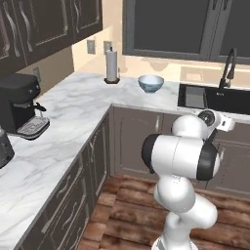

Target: Clear the mugs and bowl far away from the sink.

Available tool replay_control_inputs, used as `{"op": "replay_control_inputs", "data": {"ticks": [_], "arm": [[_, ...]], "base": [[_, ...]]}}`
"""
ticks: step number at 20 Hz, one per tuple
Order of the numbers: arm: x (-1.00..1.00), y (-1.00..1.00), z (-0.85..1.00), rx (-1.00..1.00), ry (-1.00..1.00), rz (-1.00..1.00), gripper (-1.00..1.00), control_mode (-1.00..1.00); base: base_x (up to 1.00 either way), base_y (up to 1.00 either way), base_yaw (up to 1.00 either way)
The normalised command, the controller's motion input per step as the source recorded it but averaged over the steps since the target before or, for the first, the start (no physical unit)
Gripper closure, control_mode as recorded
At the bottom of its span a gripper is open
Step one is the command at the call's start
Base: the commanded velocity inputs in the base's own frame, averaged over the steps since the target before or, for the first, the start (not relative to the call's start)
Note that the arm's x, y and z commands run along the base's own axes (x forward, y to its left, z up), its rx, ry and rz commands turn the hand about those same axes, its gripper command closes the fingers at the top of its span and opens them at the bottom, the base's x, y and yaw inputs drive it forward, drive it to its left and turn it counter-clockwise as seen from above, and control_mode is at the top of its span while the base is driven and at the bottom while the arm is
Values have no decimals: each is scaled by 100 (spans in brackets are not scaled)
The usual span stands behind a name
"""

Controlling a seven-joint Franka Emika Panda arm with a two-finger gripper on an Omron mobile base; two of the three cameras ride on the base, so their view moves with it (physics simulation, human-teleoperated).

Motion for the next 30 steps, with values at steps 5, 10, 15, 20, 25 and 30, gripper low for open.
{"op": "replay_control_inputs", "data": {"ticks": [5, 10, 15, 20, 25, 30], "arm": [[0, 0, 0, 0, 0, 0, -100, 100], [0, 0, 0, 0, 0, 0, -100, 100], [0, 0, 0, 0, 0, 0, -100, 100], [0, 0, 0, 0, 0, 0, -100, 100], [0, 0, 0, 0, 0, 0, -100, 100], [0, 0, 0, 0, 0, 0, -100, 100]], "base": [[0, 8, -6], [0, 23, 0], [11, 60, -2], [32, 56, -4], [68, 31, -6], [74, 17, -3]]}}
